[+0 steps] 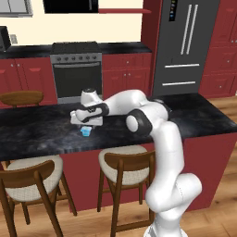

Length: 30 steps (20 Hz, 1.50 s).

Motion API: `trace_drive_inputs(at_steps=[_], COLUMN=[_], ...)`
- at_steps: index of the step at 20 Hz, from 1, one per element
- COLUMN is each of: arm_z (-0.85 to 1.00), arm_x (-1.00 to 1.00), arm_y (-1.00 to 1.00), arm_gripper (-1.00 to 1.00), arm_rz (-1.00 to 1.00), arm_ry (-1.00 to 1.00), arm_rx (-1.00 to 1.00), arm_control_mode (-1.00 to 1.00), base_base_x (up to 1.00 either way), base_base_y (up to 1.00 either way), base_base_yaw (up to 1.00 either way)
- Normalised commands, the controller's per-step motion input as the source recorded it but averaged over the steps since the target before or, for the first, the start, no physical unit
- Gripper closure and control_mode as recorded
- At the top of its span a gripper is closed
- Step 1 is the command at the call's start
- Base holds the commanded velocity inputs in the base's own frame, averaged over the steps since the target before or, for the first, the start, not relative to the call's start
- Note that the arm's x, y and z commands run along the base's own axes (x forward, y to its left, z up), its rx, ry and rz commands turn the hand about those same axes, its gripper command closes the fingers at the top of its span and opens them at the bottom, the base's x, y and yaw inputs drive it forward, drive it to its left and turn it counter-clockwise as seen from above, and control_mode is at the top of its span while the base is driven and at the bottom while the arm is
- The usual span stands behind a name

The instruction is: Stack the yogurt containers by placing the smaller containers on top of the larger containers.

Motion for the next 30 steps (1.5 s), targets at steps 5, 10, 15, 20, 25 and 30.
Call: trace_drive_inputs(at_steps=[5,10,15,20,25,30], arm_z=[-0.19,-0.2,-0.2,-0.1,-0.07,-0.14], arm_x=[0.17,0.11,0.05,0.0,-0.11,-0.22], arm_y=[0.06,0.09,0.11,0.2,0.25,0.19], arm_gripper=[-1.0,-1.0,-1.0,-1.0,-1.0,-1.0], arm_rz=[0.0,0.0,0.0,0.0,0.0,-0.02], arm_ry=[0.0,0.01,0.02,0.0,0.0,0.0], arm_rx=[0.0,-0.01,-0.02,-0.03,-0.05,-0.05], arm_control_mode=[-1.0,-1.0,-1.0,-1.0,-1.0,-1.0], base_base_x=[0.0,0.0,0.0,0.0,0.0,0.0], base_base_y=[0.0,0.0,0.0,0.0,0.0,0.0], base_base_yaw=[0.0,0.0,0.0,0.0,0.0,0.0])
